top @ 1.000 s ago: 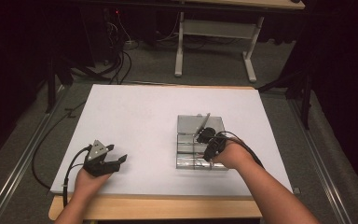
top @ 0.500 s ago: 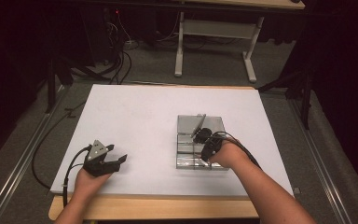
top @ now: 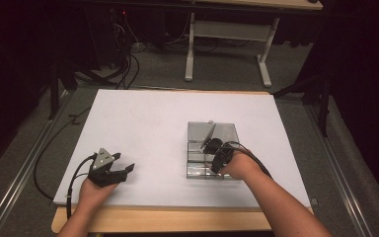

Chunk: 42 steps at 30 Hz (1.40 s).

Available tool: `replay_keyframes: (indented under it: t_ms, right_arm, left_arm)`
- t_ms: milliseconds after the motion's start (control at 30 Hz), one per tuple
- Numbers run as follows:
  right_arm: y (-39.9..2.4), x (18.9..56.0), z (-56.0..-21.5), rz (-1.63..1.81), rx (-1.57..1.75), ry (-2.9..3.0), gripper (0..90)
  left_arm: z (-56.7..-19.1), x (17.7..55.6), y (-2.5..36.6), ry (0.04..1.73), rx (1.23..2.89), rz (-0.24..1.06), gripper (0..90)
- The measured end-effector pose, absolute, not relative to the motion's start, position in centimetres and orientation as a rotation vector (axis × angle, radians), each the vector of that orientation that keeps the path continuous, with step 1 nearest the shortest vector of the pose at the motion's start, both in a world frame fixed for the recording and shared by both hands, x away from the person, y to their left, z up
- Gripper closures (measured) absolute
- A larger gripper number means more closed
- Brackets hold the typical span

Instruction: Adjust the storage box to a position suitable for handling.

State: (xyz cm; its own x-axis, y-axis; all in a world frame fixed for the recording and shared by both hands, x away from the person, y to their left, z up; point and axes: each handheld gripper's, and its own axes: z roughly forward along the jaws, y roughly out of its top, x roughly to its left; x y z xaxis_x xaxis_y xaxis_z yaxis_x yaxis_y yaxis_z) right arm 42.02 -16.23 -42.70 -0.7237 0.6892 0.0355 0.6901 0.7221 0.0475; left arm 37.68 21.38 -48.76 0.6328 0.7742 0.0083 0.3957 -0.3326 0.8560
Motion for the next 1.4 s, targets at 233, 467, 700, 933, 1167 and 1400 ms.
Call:
replay_keyframes:
  t_ms: [233,467,700,933,1167,1400]
  right_arm:
    - [-16.4,41.9,-43.2,-0.093,-1.134,-2.902,85.3]
    - [-16.3,41.9,-43.3,-0.080,-1.143,-2.899,84.6]
    - [-16.3,41.9,-42.9,-0.095,-1.166,-2.885,77.7]
    - [-16.2,41.8,-42.1,-0.133,-1.201,-2.863,73.3]
    - [-16.5,42.0,-41.3,-0.163,-1.160,-2.896,72.9]
    - [-17.2,41.9,-40.5,-0.181,-1.188,-2.903,77.2]
  left_arm:
    - [-48.8,37.7,21.4,0.922,1.955,0.531,30.3]
    - [-48.8,37.7,21.4,0.919,1.955,0.531,30.3]
    - [-48.8,37.7,21.4,0.920,1.956,0.531,30.3]
    - [-48.7,37.7,21.4,0.921,1.956,0.531,30.3]
    - [-48.7,37.7,21.4,0.921,1.955,0.530,30.2]
    - [-48.8,37.7,21.4,0.923,1.954,0.528,30.2]
